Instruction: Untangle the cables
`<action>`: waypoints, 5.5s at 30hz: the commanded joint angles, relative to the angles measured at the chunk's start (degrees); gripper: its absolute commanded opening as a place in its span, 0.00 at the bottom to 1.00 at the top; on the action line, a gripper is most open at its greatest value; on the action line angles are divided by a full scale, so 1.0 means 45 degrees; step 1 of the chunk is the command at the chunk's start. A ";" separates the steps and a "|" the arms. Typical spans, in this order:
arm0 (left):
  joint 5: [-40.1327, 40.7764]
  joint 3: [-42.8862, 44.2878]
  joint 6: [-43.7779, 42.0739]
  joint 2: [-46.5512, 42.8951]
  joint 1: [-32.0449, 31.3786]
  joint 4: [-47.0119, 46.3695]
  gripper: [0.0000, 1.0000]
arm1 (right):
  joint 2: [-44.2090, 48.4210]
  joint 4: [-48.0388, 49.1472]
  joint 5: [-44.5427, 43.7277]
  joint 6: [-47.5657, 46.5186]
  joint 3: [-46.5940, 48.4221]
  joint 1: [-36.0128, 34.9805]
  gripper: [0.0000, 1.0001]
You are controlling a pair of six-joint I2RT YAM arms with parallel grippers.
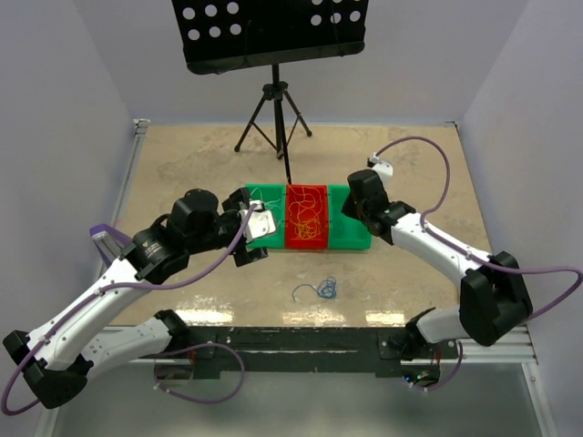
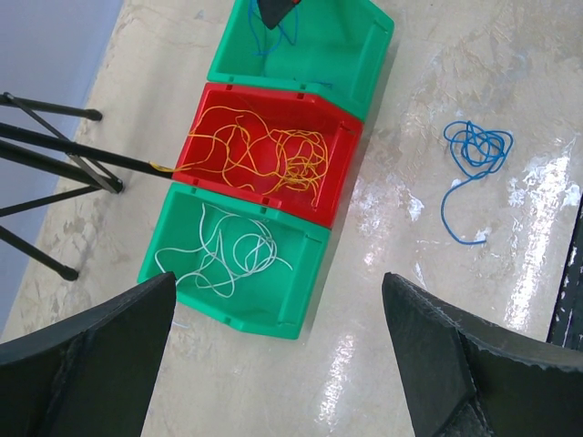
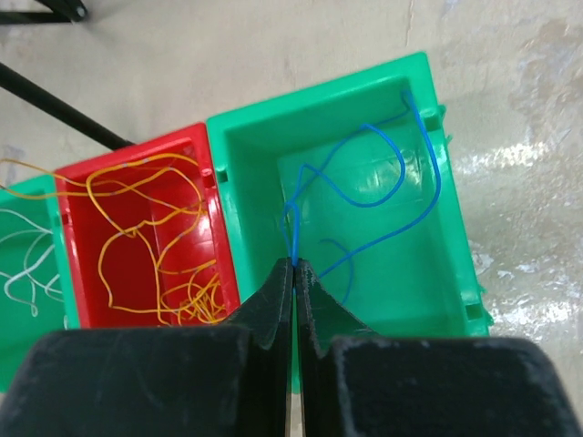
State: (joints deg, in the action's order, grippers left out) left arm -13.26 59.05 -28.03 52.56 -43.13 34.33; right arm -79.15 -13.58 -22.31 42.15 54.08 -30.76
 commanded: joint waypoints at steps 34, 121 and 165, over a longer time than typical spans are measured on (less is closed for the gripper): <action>0.0270 0.1664 0.0800 0.0704 0.0054 -0.0050 1.00 | 0.4016 -0.1374 -0.0024 0.3479 -0.2953 -0.5735 0.52; 0.1285 0.1585 0.1872 0.1229 0.0190 0.0809 1.00 | 0.1811 -0.3254 -0.4323 0.0849 0.2123 -0.2736 0.00; 0.1403 0.2503 0.3319 0.4180 0.5249 -0.0889 1.00 | -0.0027 -0.1337 -0.2622 0.0222 0.1068 -0.0566 0.00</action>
State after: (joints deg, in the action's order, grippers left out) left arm -7.27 69.67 -15.46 70.67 -21.32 32.64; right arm -79.15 -20.43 -34.39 41.80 59.81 -33.58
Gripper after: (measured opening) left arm 0.997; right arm 0.014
